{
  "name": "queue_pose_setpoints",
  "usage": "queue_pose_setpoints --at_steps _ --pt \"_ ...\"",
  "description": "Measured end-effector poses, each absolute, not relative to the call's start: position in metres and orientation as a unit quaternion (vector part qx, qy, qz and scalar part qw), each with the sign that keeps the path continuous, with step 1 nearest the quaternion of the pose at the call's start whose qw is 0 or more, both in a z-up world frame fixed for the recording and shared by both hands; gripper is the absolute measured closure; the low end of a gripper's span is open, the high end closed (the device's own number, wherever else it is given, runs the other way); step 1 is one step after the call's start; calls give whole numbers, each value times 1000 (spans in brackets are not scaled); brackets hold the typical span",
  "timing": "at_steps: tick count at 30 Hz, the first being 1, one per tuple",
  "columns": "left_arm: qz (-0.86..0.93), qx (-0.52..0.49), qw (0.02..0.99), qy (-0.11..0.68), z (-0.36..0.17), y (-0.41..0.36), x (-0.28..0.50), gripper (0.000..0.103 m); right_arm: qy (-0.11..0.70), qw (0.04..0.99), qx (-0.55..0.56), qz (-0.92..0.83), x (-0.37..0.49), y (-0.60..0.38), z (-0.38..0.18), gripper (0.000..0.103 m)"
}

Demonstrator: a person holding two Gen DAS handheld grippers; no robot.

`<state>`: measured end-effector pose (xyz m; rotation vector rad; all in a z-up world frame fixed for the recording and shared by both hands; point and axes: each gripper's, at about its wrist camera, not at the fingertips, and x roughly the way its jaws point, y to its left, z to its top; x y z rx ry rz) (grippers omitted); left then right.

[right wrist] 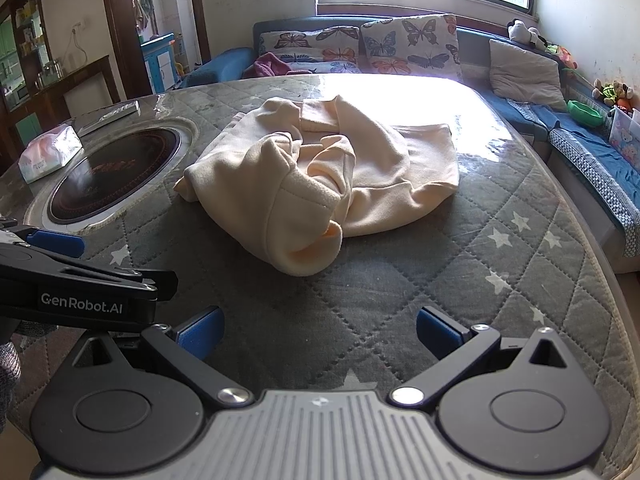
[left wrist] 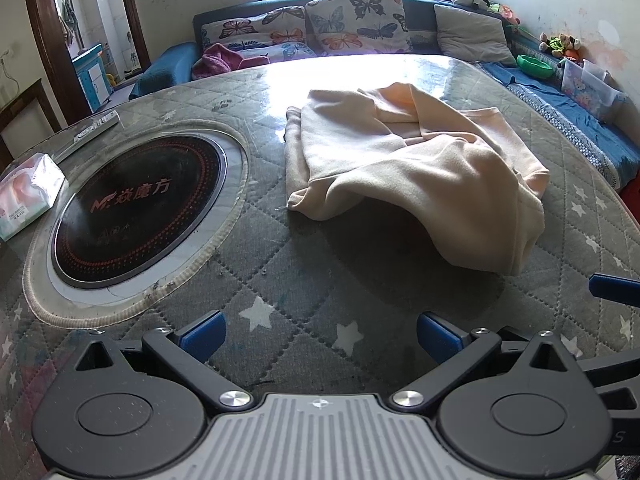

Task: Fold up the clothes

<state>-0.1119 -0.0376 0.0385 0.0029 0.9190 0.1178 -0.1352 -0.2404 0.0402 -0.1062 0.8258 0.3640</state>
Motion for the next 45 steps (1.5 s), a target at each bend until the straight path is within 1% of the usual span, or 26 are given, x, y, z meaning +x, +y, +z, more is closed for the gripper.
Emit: queue_pose_setpoints --at_steps 6,18,23,27,34,39,40,41,42,43,44,45 --pt "47 0 899 435 42 -35 -110 0 392 900 -56 182 -135 -240 43 0" --pt "47 -25 916 397 68 -19 -93 0 365 908 -58 196 -130 -247 61 0" --pt "49 -9 927 371 83 -20 -74 0 353 912 -46 203 -123 -254 73 0" --pt "36 -15 933 358 94 -20 -54 0 340 920 -24 194 -115 -263 80 0" --pt "-17 -24 933 360 102 -38 -21 0 332 928 11 168 -96 -280 76 1" --pt "-37 20 921 387 84 -60 -1 1 335 927 11 167 -91 -281 73 1" --pt "-42 28 917 395 79 -63 1 4 337 926 10 168 -91 -280 72 1" --pt "-45 35 915 400 73 -63 0 10 339 925 9 170 -92 -280 71 1" --pt "-47 40 912 406 67 -63 -1 12 341 925 7 171 -93 -280 70 1" --pt "-50 41 909 412 62 -61 -2 22 343 924 5 171 -93 -280 68 1" --pt "-54 38 906 418 58 -57 -5 34 345 923 3 170 -94 -280 66 1" --pt "-59 32 904 423 54 -53 -8 40 346 923 2 170 -94 -280 65 1"
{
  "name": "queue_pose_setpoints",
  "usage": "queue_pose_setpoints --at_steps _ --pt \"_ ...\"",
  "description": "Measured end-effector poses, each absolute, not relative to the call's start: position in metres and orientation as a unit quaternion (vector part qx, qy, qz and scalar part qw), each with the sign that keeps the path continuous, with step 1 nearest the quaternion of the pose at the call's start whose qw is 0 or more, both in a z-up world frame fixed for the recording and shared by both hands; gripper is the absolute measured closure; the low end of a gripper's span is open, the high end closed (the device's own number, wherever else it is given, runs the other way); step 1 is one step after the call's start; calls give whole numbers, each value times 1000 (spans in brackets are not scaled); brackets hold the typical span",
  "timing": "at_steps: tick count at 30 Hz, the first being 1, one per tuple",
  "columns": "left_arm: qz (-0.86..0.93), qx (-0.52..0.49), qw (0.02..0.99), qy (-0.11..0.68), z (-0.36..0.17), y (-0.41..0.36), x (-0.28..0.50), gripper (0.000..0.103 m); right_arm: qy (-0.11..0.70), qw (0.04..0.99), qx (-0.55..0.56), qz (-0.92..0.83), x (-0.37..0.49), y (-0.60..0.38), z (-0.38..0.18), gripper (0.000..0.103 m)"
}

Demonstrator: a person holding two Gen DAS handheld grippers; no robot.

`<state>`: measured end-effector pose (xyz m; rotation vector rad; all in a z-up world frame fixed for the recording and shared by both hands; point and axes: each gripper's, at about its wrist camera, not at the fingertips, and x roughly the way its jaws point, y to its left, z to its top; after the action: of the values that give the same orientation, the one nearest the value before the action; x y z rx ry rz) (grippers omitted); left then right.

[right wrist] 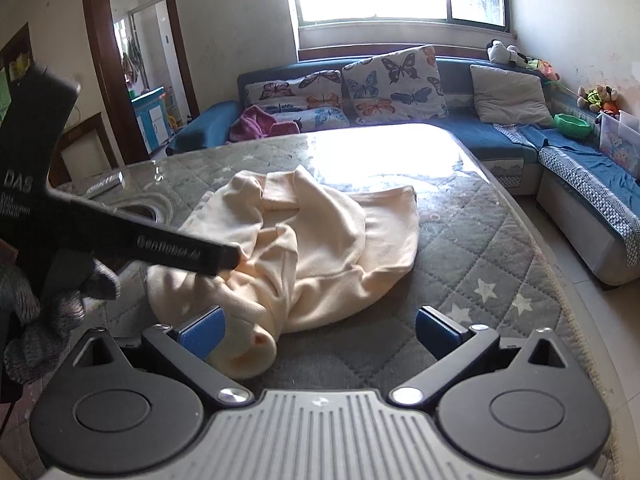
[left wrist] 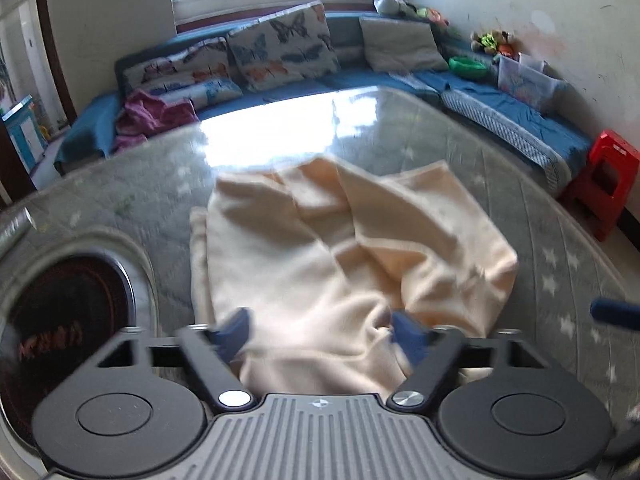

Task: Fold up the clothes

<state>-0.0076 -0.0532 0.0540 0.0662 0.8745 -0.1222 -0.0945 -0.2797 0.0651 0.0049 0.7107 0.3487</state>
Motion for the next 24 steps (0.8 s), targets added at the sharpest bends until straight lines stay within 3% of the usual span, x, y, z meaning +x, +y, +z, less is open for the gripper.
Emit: queue_pose_setpoints --at_steps 5,8,14,18,24 --pt "-65 3 905 420 44 -32 -32 80 348 922 5 172 -96 -280 61 1" --pt "-62 -24 907 416 42 -17 -51 92 344 922 9 174 -96 -280 60 1" --pt "-41 -55 901 429 30 6 -77 94 338 921 14 192 -90 -273 63 12" --pt "-38 -73 902 424 36 14 -81 93 336 919 33 205 -72 -267 66 27" --pt "-62 -67 917 389 59 7 -68 83 350 906 59 231 -38 -255 66 41"
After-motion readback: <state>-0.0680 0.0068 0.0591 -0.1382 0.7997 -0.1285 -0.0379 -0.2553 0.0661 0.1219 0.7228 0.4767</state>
